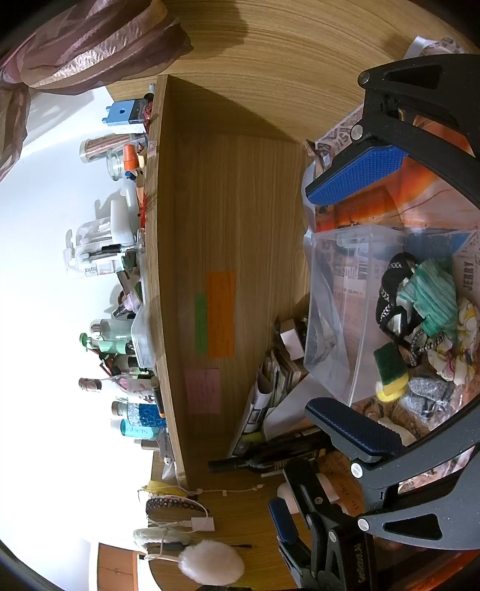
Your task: Organize soft objects
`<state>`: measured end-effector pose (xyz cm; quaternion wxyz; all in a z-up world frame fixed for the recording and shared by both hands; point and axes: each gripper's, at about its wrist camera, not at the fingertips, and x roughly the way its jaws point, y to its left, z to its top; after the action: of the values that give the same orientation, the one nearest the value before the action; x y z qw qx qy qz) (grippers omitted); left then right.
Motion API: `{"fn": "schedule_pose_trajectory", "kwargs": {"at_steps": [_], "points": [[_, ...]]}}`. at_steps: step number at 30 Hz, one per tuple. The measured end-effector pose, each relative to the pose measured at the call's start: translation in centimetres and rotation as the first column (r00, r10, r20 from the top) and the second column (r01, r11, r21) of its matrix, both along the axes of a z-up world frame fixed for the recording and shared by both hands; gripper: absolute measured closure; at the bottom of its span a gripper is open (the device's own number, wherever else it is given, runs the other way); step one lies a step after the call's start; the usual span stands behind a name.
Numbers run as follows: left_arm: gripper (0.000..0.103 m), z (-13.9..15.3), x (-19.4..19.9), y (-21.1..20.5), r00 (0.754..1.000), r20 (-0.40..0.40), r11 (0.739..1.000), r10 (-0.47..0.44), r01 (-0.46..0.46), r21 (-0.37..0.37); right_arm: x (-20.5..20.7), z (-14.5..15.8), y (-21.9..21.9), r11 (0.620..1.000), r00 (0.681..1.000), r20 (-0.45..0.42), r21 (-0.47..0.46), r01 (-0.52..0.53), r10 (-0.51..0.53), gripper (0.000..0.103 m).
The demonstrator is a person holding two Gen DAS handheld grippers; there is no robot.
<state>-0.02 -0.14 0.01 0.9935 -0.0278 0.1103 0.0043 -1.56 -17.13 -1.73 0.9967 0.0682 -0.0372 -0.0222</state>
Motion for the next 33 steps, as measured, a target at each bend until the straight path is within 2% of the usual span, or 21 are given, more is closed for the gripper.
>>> {"fn": "schedule_pose_trajectory", "kwargs": {"at_steps": [25,33], "points": [[0.0,-0.2,0.2,-0.9,1.0,-0.001,1.0,0.0,0.0,0.002,0.0,0.0,-0.1,1.0,1.0,0.0,0.002,-0.002,0.002,0.0],[0.0,-1.4,0.8,0.3,0.998,-0.06,1.0,0.008,-0.008,0.003,0.5,-0.2,-0.1,1.0,1.0,-0.026,0.01,-0.01,0.011,0.0]]}}
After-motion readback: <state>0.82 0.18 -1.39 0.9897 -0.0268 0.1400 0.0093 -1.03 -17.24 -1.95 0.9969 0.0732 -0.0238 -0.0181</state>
